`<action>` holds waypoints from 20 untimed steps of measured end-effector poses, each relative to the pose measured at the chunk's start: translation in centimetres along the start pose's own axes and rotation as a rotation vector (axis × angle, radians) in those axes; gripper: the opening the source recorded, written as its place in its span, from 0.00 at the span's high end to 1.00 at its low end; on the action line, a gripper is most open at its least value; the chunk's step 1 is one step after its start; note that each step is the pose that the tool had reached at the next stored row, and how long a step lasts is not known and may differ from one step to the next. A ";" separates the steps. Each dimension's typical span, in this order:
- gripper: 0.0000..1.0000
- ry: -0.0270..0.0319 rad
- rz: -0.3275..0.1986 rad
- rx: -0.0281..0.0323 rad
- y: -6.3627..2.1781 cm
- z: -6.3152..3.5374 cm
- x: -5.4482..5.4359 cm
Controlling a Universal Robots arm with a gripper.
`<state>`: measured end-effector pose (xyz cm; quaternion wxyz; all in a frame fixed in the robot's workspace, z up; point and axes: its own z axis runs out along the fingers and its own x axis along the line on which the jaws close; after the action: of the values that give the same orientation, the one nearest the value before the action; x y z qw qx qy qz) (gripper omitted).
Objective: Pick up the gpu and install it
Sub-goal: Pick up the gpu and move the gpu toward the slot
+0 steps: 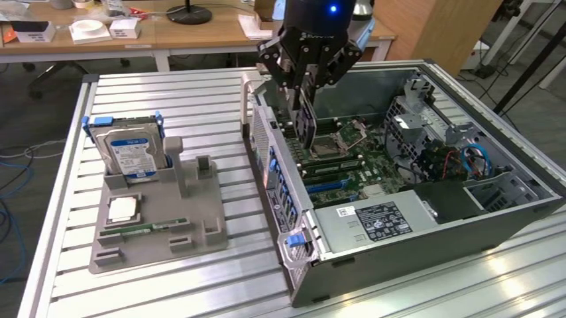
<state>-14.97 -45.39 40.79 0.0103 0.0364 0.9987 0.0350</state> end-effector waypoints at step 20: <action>0.74 0.0000 0.000 0.0000 0.11 0.03 -1.4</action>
<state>-13.52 -45.39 40.79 0.0102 0.0365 0.9987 0.0350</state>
